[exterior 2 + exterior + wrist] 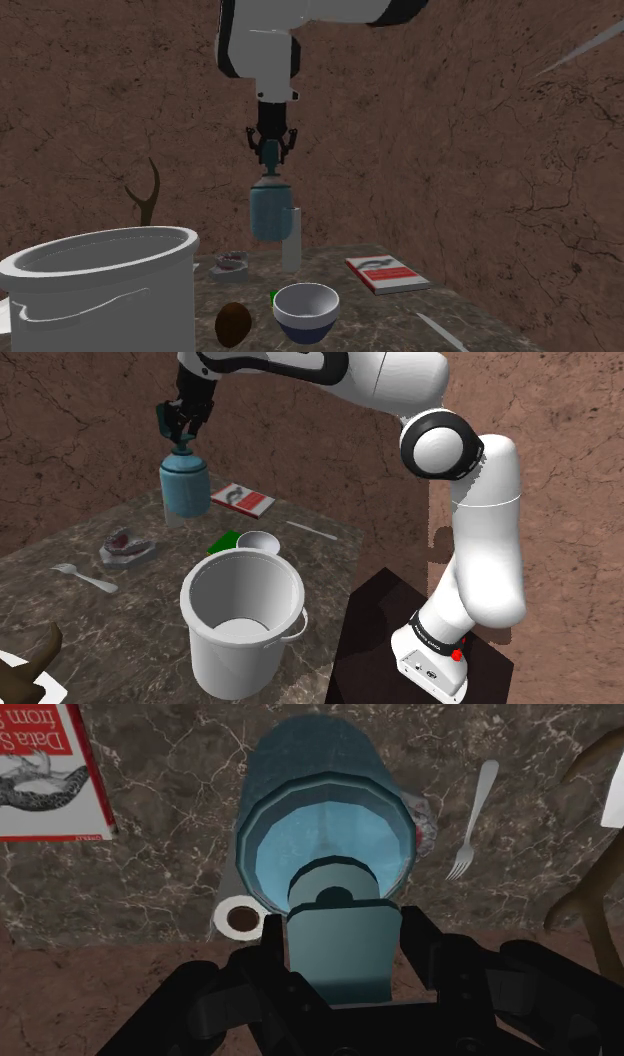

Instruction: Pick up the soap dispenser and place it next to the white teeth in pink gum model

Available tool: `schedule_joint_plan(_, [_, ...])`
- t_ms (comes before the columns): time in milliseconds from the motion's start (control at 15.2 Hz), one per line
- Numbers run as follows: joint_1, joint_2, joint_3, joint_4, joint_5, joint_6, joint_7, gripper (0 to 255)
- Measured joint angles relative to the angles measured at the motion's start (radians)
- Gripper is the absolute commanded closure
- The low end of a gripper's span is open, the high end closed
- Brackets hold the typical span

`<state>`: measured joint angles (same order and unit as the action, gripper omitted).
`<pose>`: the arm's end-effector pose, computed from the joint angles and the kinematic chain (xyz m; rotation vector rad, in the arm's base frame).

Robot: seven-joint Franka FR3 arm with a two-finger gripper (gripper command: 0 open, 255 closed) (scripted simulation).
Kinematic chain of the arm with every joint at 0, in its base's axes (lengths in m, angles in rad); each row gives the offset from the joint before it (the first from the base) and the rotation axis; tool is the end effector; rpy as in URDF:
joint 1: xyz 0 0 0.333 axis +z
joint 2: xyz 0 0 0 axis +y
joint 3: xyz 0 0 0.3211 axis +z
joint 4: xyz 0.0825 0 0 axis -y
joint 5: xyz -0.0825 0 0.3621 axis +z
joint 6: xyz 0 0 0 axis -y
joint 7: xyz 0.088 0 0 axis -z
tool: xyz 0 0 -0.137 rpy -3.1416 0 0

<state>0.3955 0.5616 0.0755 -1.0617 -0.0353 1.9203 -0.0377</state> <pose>0.6599 0.3142 0.5197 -2.9480 -0.7499 -0.4454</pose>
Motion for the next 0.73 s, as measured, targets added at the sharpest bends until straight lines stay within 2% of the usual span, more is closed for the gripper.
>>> schedule_joint_plan(66, [0.011, 0.086, -0.001, 0.124, -0.006, -0.038, 0.005, 255])
schedule_joint_plan(264, [0.017, 0.147, -0.003, 0.18, -0.009, -0.034, 0.008, 255])
schedule_joint_plan(726, [0.013, 0.121, -0.003, 0.04, -0.009, 0.08, 0.01, 255])
